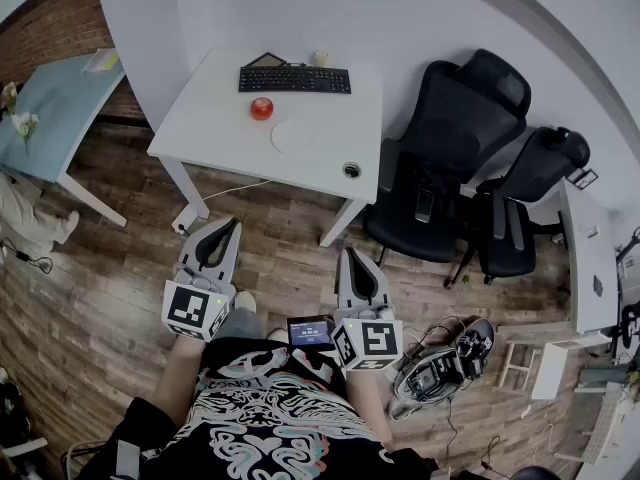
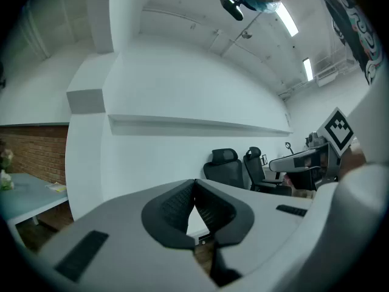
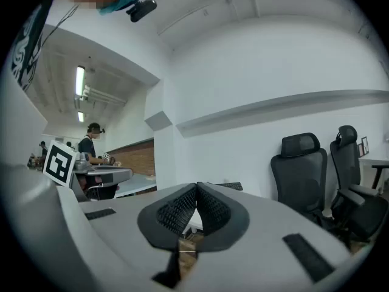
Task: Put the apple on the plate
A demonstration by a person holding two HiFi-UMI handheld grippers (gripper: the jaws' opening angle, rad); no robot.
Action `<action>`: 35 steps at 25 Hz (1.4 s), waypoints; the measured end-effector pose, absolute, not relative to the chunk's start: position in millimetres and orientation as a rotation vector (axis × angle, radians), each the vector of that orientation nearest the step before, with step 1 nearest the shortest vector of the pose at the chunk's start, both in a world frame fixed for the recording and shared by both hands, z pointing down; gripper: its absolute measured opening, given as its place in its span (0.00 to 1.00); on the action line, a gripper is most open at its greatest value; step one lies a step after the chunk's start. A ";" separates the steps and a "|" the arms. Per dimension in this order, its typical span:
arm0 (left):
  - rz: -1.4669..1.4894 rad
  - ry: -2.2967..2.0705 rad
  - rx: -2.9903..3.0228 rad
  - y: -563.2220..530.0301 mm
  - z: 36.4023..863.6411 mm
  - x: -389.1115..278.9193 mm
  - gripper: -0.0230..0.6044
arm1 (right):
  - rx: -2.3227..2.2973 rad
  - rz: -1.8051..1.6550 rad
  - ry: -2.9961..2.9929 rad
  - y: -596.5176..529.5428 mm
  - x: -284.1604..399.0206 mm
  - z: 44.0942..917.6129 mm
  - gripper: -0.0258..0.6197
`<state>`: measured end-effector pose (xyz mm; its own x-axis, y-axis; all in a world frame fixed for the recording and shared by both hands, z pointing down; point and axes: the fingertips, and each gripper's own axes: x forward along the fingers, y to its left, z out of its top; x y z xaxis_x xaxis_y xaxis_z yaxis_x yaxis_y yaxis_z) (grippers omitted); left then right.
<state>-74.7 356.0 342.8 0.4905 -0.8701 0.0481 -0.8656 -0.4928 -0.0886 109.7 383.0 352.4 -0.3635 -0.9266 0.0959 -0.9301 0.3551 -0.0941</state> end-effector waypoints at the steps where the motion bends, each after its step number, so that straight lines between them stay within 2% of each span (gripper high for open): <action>1: -0.108 1.555 -2.666 356.1 341.5 -74.0 0.06 | 1.757 0.204 -2.564 383.9 109.3 352.9 0.09; 12: -0.200 1.556 -2.656 355.2 352.8 -80.6 0.06 | 1.833 0.185 -2.523 377.1 112.5 356.7 0.09; 16: -0.241 1.540 -2.698 354.6 361.6 -81.7 0.06 | 1.836 0.278 -2.515 379.5 110.4 372.0 0.09; 23: -0.234 1.581 -2.691 347.9 362.9 -88.4 0.06 | 1.768 0.281 -2.562 371.0 104.7 371.3 0.09; 28: -0.247 1.588 -2.696 346.7 366.1 -83.1 0.06 | 1.786 0.411 -2.611 365.6 114.8 374.4 0.09; 35: -0.251 1.639 -2.679 333.4 367.4 -87.6 0.06 | 1.722 0.371 -2.597 349.8 111.6 378.5 0.09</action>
